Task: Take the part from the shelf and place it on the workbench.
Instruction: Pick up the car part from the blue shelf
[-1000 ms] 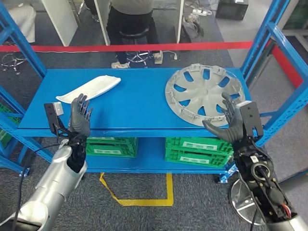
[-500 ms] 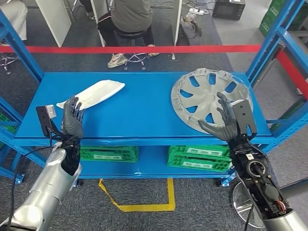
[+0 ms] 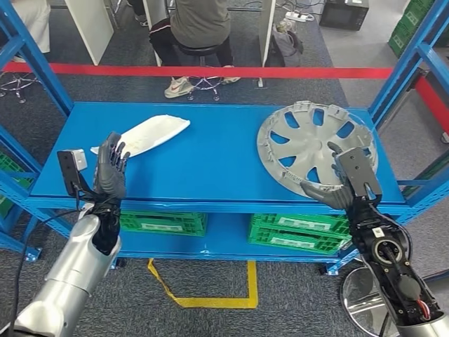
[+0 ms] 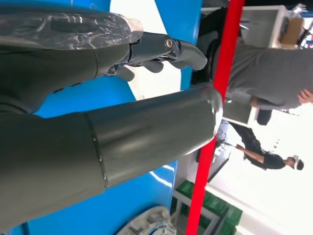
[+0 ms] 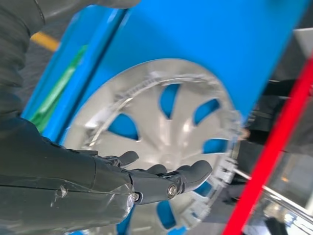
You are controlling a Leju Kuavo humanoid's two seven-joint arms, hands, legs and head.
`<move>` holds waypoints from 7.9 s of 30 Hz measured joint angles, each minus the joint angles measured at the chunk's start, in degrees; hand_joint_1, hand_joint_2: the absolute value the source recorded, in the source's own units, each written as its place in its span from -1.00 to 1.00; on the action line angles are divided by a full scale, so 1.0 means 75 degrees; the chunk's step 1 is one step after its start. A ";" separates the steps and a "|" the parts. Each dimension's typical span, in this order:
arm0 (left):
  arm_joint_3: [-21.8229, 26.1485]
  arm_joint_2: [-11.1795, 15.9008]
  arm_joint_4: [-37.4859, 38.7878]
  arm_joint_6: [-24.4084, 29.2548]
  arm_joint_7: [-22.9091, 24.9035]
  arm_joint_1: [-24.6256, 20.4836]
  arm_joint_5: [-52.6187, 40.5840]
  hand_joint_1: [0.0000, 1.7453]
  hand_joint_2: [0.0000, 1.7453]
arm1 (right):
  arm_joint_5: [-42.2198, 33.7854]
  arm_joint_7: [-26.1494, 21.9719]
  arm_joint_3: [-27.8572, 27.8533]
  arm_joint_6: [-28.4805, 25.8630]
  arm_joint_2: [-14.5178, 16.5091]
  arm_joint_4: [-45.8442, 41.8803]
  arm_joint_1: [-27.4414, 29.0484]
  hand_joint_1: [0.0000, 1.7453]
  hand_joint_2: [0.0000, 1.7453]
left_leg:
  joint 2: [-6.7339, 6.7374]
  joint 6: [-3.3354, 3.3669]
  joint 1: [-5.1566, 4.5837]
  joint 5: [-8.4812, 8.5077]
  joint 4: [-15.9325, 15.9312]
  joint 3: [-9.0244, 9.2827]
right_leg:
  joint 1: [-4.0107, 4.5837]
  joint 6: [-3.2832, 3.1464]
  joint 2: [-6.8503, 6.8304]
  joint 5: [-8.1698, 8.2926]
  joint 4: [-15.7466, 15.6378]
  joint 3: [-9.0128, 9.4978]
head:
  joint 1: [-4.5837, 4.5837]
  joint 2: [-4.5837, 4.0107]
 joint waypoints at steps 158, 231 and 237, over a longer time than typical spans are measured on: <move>0.0221 0.0133 -0.1861 0.0114 0.0367 0.0402 0.0204 -1.00 -1.00 | 0.3518 -0.2192 0.2683 0.3963 0.1017 0.6511 -0.3193 -1.00 1.00 | 0.0100 -0.0111 0.0062 -0.0029 -0.0102 0.0340 | 0.0091 -0.0073 0.0085 -0.0044 0.0000 0.0230 | -0.0065 0.0001; 0.0122 -0.0204 -0.1400 0.0143 0.0184 -0.0001 0.0364 -1.00 -1.00 | 0.3396 -0.1588 0.3239 0.2144 0.1118 0.6306 -0.2682 -1.00 1.00 | 0.0122 -0.0114 0.0071 -0.0067 -0.0106 0.0437 | 0.0096 -0.0088 0.0106 -0.0061 -0.0034 0.0322 | -0.0042 0.0001; 0.0119 -0.0284 -0.1295 0.0090 0.0150 -0.0107 0.0364 -1.00 -1.00 | 0.3012 -0.1463 0.3171 0.2420 0.1303 0.5873 -0.2545 -1.00 1.00 | 0.0133 -0.0118 0.0077 -0.0068 -0.0120 0.0446 | 0.0101 -0.0090 0.0122 -0.0061 -0.0034 0.0319 | -0.0058 0.0001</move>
